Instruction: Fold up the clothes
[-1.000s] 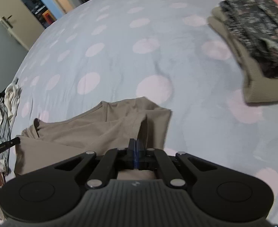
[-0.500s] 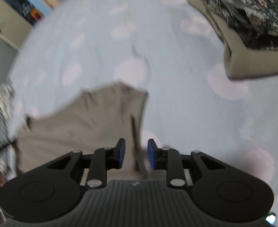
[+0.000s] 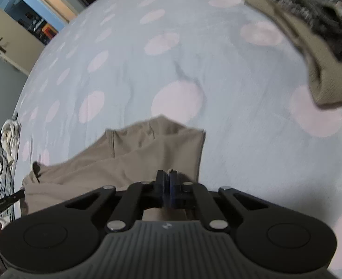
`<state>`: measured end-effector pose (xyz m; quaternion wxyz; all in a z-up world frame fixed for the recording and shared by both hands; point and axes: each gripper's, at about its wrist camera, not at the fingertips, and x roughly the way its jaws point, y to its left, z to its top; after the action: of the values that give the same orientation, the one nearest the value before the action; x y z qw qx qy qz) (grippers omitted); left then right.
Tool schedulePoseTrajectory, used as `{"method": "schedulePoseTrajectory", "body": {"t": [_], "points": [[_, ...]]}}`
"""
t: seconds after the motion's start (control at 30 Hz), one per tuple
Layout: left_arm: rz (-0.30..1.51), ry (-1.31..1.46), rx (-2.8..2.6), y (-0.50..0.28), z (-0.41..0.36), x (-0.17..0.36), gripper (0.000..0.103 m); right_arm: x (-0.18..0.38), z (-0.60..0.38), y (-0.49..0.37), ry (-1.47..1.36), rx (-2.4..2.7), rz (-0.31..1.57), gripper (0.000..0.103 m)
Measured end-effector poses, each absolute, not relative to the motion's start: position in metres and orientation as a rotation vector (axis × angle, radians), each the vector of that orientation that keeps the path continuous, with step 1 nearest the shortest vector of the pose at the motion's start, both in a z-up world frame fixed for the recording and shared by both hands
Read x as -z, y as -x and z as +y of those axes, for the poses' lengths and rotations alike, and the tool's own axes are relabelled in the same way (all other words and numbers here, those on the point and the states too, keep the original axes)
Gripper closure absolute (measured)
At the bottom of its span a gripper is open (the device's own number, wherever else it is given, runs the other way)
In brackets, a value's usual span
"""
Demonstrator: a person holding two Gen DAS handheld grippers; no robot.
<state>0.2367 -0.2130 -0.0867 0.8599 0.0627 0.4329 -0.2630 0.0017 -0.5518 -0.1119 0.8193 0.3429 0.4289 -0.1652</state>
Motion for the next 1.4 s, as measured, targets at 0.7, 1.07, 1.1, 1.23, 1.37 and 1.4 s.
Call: {"method": "schedulePoseTrajectory", "body": {"t": [0.7, 1.07, 1.1, 1.23, 1.37, 1.4], "points": [[0.906, -0.219, 0.574, -0.188, -0.186, 0.066, 0.08, 0.097, -0.531, 0.023, -0.609, 0.353, 0.912, 0.065], [1.029, -0.319, 0.6, -0.103, -0.137, 0.072, 0.068, 0.098, -0.458, 0.081, -0.428, 0.169, 1.056, 0.062], [1.044, -0.331, 0.602, -0.095, -0.132, 0.073, 0.06, 0.101, -0.451, 0.087, -0.419, 0.152, 1.081, 0.06], [1.095, -0.368, 0.596, -0.066, -0.114, 0.079, 0.058, 0.111, -0.421, 0.114, -0.379, 0.126, 1.169, 0.049], [1.151, -0.395, 0.581, -0.04, -0.098, 0.086, 0.057, 0.12, -0.402, 0.139, -0.409, 0.147, 1.213, 0.049], [1.163, -0.406, 0.58, -0.034, -0.095, 0.088, 0.057, 0.121, -0.397, 0.145, -0.403, 0.154, 1.22, 0.048]]}}
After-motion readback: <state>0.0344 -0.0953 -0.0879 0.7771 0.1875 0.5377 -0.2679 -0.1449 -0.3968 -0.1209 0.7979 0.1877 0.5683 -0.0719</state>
